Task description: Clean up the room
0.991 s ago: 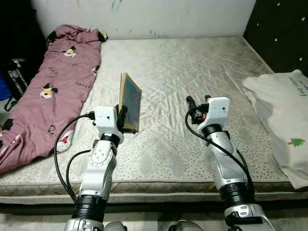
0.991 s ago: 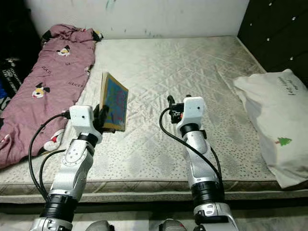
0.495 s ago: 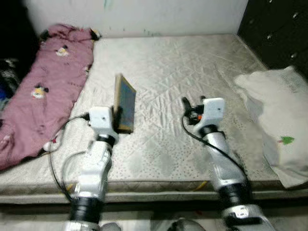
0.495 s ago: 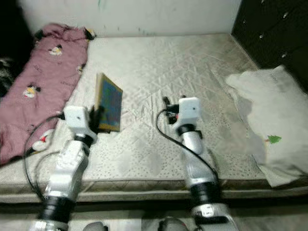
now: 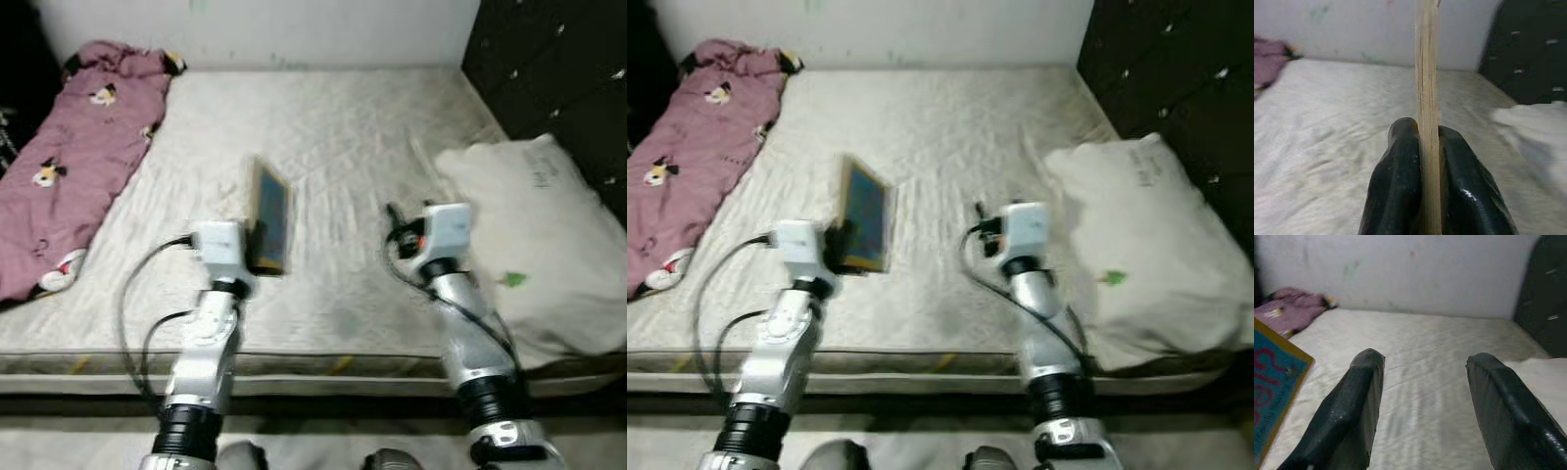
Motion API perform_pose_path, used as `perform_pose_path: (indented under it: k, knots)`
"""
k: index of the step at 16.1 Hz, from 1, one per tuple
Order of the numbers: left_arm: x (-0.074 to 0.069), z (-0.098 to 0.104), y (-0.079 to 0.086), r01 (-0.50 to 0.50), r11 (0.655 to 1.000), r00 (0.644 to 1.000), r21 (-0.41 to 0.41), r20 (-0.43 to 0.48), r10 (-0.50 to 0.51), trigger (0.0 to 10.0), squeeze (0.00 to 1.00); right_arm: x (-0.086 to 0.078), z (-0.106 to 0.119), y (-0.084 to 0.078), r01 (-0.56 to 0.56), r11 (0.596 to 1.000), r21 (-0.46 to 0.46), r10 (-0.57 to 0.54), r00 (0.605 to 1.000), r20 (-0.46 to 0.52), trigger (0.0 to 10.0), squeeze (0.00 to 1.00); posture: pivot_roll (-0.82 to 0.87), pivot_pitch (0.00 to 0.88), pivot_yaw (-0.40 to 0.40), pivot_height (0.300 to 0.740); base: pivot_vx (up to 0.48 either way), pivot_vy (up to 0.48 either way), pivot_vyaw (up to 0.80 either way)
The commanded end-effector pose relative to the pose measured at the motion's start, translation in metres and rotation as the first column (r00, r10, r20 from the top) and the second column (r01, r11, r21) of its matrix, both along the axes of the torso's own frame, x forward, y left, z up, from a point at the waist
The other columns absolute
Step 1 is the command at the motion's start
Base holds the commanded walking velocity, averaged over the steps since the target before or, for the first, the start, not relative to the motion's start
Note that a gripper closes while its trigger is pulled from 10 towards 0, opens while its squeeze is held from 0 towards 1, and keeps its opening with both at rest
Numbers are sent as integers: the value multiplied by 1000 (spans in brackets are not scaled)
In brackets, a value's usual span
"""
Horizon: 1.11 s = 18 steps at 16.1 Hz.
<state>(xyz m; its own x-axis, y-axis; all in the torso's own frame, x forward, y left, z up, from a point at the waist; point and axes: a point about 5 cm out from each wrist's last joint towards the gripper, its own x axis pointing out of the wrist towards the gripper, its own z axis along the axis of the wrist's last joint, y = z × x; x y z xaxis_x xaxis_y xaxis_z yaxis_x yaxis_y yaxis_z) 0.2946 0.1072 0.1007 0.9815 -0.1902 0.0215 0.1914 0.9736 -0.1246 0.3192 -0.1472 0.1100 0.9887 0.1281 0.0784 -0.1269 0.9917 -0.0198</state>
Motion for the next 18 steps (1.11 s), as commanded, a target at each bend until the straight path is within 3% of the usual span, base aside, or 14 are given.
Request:
perform_pose_path:
  k: [1, 3, 18]
  knots:
    - [2, 9, 9, -30, 1000, 999, 3, 41, 29, 10000, 0, 1, 2, 11, -27, 1000, 5, 27, 1000, 2, 10000, 0, -14, 0, 31, 740, 0, -330, 0]
    - [2, 9, 9, -28, 1000, 999, 3, 39, 28, 10000, 0, 1, 1, 11, -27, 1000, 2, 27, 1000, -1, 10000, 0, -14, 0, 31, 740, 0, -332, 0]
    - [0, 12, 8, 3, 1000, 997, -5, 77, -2, 10000, 0, 0, 1, 12, -30, 1000, -8, 30, 1000, 1, 10000, 0, -16, 0, 31, 740, 0, 0, 0]
